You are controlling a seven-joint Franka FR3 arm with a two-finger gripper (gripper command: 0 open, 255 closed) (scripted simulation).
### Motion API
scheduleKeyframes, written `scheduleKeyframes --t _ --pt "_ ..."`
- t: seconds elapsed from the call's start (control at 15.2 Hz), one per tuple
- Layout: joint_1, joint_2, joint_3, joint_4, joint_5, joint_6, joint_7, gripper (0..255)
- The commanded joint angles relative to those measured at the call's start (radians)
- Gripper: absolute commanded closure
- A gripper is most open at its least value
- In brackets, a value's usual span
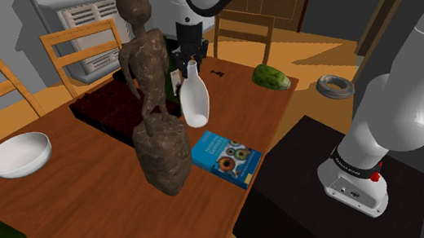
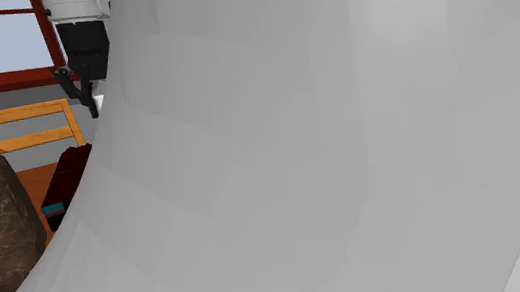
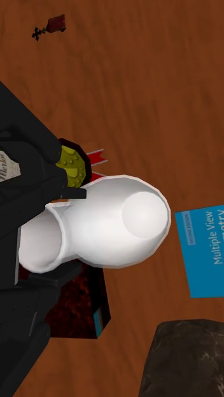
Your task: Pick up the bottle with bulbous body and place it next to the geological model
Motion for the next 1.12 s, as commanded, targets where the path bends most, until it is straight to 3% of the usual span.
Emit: scheduleKeyframes --t 0.0,0.53,0.99,1.06 --pt "0.0 0.004 0.0 -0.019 -0.001 0.024 0.002 255" --pt "0.0 0.031 0.0 -0.089 -0.005 0.121 0.006 255" --pt "0.0 0.031 0.0 -0.089 -0.005 0.121 0.006 255" --pt "0.0 0.032 0.0 -0.089 -0.005 0.121 0.006 0"
